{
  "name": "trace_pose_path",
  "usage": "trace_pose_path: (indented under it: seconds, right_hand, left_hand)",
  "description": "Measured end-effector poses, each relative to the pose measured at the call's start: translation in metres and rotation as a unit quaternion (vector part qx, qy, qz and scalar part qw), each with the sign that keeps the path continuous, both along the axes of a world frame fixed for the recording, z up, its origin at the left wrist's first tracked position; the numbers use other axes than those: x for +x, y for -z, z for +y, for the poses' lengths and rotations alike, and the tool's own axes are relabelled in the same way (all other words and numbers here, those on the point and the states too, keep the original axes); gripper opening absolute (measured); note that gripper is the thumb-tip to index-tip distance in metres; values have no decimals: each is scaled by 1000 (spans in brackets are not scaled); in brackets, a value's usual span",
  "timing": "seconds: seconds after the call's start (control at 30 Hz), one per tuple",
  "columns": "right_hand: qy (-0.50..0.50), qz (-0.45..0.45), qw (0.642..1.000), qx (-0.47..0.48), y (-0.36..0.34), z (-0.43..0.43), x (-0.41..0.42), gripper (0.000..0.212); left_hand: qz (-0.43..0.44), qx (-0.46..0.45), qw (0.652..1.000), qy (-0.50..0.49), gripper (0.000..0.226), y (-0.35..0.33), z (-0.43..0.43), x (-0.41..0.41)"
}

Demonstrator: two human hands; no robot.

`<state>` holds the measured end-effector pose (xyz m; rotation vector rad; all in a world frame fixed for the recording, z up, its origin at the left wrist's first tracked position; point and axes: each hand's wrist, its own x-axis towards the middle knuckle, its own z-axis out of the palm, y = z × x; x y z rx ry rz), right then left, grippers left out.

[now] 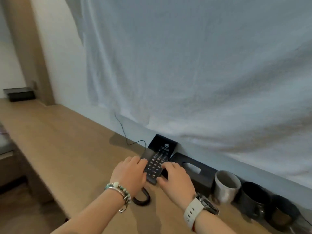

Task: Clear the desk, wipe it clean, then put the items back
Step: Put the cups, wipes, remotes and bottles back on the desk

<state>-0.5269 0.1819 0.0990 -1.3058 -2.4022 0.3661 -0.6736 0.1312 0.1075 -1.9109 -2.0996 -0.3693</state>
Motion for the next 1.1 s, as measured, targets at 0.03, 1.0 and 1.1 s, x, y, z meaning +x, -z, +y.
trace_pose_path:
  seconds: [0.03, 1.0, 1.1]
  right_hand:
    - [-24, 0, 1000, 2, -1, -8, -30, 40]
    - [-432, -85, 895, -67, 64, -125, -658, 42]
    - [-445, -92, 888, -70, 64, -111, -720, 42]
  left_hand:
    - [2, 16, 1000, -14, 33, -3, -14, -28]
    - [-13, -55, 913, -403, 40, 77, -221, -568]
    - [-24, -63, 904, -423, 40, 73, -210, -624]
